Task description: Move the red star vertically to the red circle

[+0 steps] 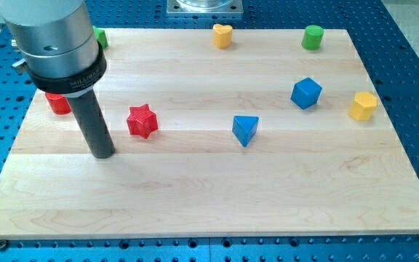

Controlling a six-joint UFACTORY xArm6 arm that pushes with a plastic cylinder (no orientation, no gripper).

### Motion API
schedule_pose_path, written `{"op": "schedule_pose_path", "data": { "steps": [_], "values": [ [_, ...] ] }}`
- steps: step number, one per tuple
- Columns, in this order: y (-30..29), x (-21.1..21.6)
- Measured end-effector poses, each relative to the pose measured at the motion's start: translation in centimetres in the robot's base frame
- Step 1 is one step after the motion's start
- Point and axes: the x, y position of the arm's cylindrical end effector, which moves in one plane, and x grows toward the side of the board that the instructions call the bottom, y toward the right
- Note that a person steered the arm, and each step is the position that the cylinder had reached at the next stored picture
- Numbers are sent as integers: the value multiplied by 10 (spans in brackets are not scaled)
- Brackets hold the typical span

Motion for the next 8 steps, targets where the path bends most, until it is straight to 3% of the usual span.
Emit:
{"op": "schedule_pose_path", "data": {
  "steps": [4, 5, 8],
  "values": [
    [17, -20],
    [84, -43],
    [151, -98]
  ]
}}
